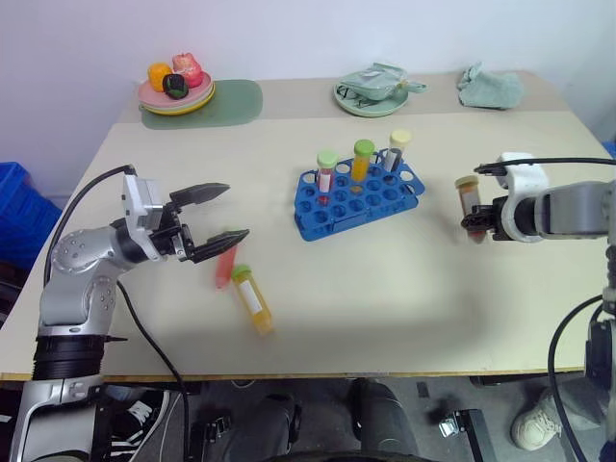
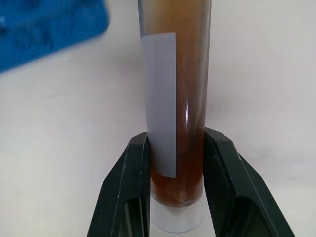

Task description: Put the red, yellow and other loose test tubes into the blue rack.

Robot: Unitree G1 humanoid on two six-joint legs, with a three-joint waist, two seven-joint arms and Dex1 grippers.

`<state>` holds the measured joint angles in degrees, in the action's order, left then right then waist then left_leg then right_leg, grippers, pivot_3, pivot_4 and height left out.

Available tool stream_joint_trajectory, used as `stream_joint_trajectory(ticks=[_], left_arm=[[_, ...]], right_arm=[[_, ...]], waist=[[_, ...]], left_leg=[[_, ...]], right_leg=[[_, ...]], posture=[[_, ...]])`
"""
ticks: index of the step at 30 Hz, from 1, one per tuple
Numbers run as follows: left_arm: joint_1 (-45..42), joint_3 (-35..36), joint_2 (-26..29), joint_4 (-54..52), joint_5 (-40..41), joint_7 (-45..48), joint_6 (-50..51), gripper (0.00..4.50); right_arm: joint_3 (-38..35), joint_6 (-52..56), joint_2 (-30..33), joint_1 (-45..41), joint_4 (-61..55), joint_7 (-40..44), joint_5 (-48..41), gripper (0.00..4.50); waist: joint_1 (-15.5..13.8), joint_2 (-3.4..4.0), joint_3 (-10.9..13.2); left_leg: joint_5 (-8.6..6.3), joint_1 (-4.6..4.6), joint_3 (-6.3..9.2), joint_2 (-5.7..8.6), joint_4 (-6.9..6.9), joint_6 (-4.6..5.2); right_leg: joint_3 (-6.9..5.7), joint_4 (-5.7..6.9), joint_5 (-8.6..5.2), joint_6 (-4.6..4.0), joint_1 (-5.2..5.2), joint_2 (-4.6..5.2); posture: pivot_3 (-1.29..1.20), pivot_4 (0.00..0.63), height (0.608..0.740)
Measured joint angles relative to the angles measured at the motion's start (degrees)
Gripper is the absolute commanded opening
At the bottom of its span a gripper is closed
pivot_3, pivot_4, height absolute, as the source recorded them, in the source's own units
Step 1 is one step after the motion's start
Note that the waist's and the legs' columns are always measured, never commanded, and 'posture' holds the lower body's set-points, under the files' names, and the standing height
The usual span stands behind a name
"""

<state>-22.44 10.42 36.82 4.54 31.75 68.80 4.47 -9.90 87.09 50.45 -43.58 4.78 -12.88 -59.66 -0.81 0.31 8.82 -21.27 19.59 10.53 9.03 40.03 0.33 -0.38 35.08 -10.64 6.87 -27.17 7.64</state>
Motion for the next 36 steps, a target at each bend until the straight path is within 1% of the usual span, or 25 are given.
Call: stream_joint_trajectory(ticks=[2, 4, 6, 8, 9, 10, 12, 15, 16, 19, 21, 23, 27, 31, 36], left_arm=[[-1.96, -0.11, 0.01, 1.69, -0.11, 0.43, -0.48, 4.5], [-4.26, -0.25, -0.05, 3.63, -0.24, 1.24, -1.24, 4.5], [-6.29, -0.31, -0.05, 5.0, -0.56, 1.52, -1.56, 4.5], [-7.37, -0.16, 0.14, 6.83, -0.81, 1.67, -1.65, 4.5], [-7.47, -0.15, 0.14, 7.07, -0.94, 1.64, -1.65, 4.5], [-7.56, -0.19, 0.12, 7.12, -1.15, 1.69, -1.64, 4.5], [-7.86, -0.23, 0.15, 7.12, -1.34, 1.71, -1.66, 4.5], [-7.88, -0.15, 0.82, 7.16, -1.42, 1.71, -1.56, 4.5], [-7.91, -0.1, 1.02, 7.16, -1.46, 1.65, -1.53, 4.5], [-8.23, -0.11, 1.17, 7.16, -1.8, 1.57, -1.55, 4.5], [-8.22, -0.05, 1.55, 7.13, -1.81, 1.44, -1.48, 4.5], [-8.16, -0.02, 1.7, 6.86, -1.8, 1.31, -1.43, 4.5], [-6.47, 0.41, 3.04, 5.26, -1.77, 1.04, -0.96, 4.5], [-5.28, 1.02, 3.8, 4.03, -1.65, 1.01, -0.7, 4.5], [-5.22, 1.46, 4.15, 3.92, -1.52, 1.03, -0.08, 4.5]], right_arm=[[-2.81, -6.98, -2.01, 3.91, -6.83, 3.33, 2.24, 0.85], [-5.23, -13.98, -6.51, 6.14, -12.23, 6.06, 3.51, 0.85], [-5.41, -19.72, -9.0, 8.3, -16.23, 9.02, 5.53, 0.85], [-4.88, -27.17, -12.94, 9.88, -18.77, 12.02, 8.59, 0.85], [-4.79, -32.21, -16.37, 10.74, -19.41, 13.54, 10.28, 0.85], [-4.73, -37.76, -20.8, 11.64, -19.58, 15.01, 11.99, 0.85], [-3.79, -45.14, -25.82, 13.45, -19.07, 17.86, 14.51, 0.85], [-0.49, -54.6, -28.64, 15.44, -16.23, 22.62, 20.73, 0.85], [-0.52, -57.3, -31.17, 15.42, -14.61, 24.01, 21.29, 0.85], [1.11, -63.9, -35.57, 15.38, -9.7, 26.49, 24.53, 0.85], [2.54, -69.83, -37.13, 15.37, -5.69, 28.87, 28.04, 0.85], [2.63, -73.71, -38.92, 15.34, -2.04, 29.46, 30.11, 0.85], [3.09, -81.88, -39.11, 15.02, 5.51, 32.12, 35.62, 0.85], [2.14, -88.62, -39.47, 12.6, 13.0, 33.67, 37.72, 0.85], [0.41, -92.74, -40.03, 9.89, 19.04, 36.03, 37.92, 0.85]], waist=[[0.08, 0.0, 0.0], [0.33, 0.0, 0.0], [0.2, 0.0, 0.0], [0.2, -0.01, -0.01], [0.21, -0.04, -0.02], [0.3, -0.06, -0.04], [0.41, -0.05, -0.03], [0.32, -0.06, -0.03], [0.49, -0.06, -0.03], [0.94, -0.05, -0.03], [1.4, -0.05, -0.03], [1.74, -0.04, -0.03], [2.04, -0.02, -0.02], [2.07, -0.02, -0.02], [2.03, -0.02, -0.02]], left_leg=[[0.0, -0.02, -0.03, 0.0, -0.02, 0.0], [0.0, -0.06, -0.1, -0.03, -0.01, 0.0], [0.0, -0.06, -0.1, -0.02, 0.0, 0.0], [0.0, -0.08, -0.1, -0.01, 0.0, 0.0], [0.0, -0.1, -0.09, -0.01, 0.0, 0.0], [0.0, -0.11, -0.08, -0.02, 0.0, 0.0], [0.0, -0.1, -0.09, -0.02, 0.0, 0.0], [0.0, -0.11, -0.08, 0.04, 0.01, 0.01], [0.0, -0.13, -0.07, 0.02, 0.0, 0.0], [0.01, -0.14, -0.07, 0.0, -0.02, 0.0], [0.01, -0.13, -0.05, 0.01, -0.02, 0.0], [0.01, -0.14, -0.05, 0.01, -0.04, 0.0], [0.01, -0.14, -0.05, 0.0, -0.06, 0.0], [0.01, -0.14, -0.05, -0.01, -0.06, 0.0], [0.0, -0.15, -0.05, -0.01, -0.05, 0.0]], right_leg=[[0.02, 0.0, 0.01, 0.02, 0.0, -0.01], [0.06, 0.01, 0.02, 0.04, 0.01, -0.01], [0.06, 0.02, 0.03, 0.05, 0.0, -0.03], [0.07, 0.01, 0.04, 0.07, 0.02, -0.04], [0.07, 0.01, 0.04, 0.07, 0.03, -0.05], [0.07, 0.01, 0.04, 0.07, 0.04, -0.07], [0.08, 0.02, 0.04, 0.07, 0.01, -0.07], [0.08, 0.01, 0.04, 0.07, 0.03, -0.07], [0.08, 0.02, 0.04, 0.07, 0.03, -0.08], [0.09, 0.04, 0.04, 0.06, 0.02, -0.09], [0.08, 0.03, 0.04, 0.06, 0.02, -0.09], [0.09, 0.03, 0.04, 0.06, 0.0, -0.1], [0.09, 0.04, 0.04, 0.06, -0.04, -0.13], [0.1, 0.04, 0.04, 0.06, -0.04, -0.14], [0.11, 0.03, 0.04, 0.06, -0.02, -0.14]], posture=[[0.0, 0.15, 0.74], [0.0, 0.15, 0.74], [0.0, 0.15, 0.74], [0.0, 0.15, 0.74], [0.0, 0.15, 0.74], [0.0, 0.15, 0.74], [0.0, 0.15, 0.74], [0.0, 0.15, 0.74], [0.0, 0.15, 0.74], [0.0, 0.15, 0.74], [0.0, 0.15, 0.74], [0.0, 0.15, 0.74], [0.0, 0.15, 0.74], [0.0, 0.15, 0.74], [0.0, 0.15, 0.74]])
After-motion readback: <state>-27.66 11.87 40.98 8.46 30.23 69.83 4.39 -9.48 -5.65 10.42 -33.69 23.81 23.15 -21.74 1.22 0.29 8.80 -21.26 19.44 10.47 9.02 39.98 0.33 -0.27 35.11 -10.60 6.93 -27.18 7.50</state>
